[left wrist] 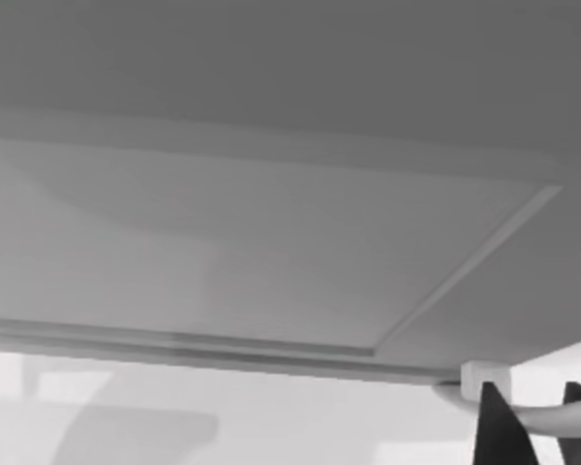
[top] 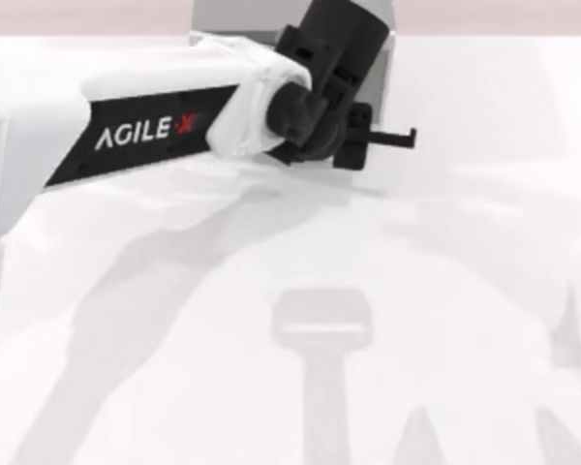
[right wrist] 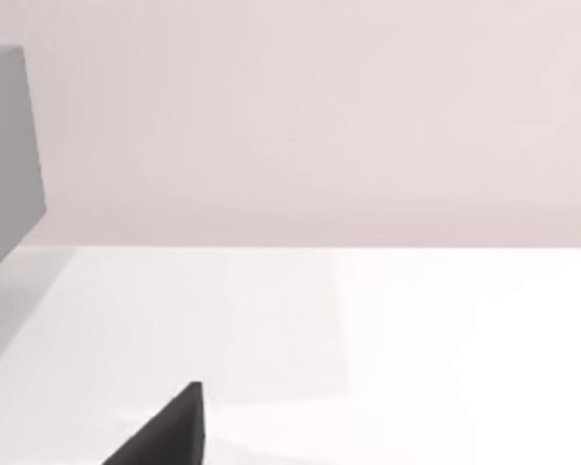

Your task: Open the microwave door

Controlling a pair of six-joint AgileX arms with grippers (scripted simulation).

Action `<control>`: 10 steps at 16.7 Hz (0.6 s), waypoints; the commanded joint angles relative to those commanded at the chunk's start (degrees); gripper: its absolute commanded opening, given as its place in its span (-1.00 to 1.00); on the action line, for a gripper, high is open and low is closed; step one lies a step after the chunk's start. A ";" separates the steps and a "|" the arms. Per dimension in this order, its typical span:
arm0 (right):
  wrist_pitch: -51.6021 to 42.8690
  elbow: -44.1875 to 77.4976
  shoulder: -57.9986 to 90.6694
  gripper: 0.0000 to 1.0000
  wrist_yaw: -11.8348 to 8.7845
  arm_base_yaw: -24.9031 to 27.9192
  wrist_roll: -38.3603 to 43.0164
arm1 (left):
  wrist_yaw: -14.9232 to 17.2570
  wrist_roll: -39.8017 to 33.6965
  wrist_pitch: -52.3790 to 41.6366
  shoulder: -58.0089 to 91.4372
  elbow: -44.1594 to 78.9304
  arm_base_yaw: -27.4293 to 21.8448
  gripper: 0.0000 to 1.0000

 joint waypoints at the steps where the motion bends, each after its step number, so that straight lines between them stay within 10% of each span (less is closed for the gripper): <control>1: 0.00 0.00 0.00 1.00 0.00 0.00 0.00 | 0.00 0.00 0.00 0.00 0.00 0.00 -1.00; 10: 0.00 0.00 0.00 1.00 0.00 0.00 0.00 | 1.46 1.88 1.30 -1.45 -2.26 0.36 -1.00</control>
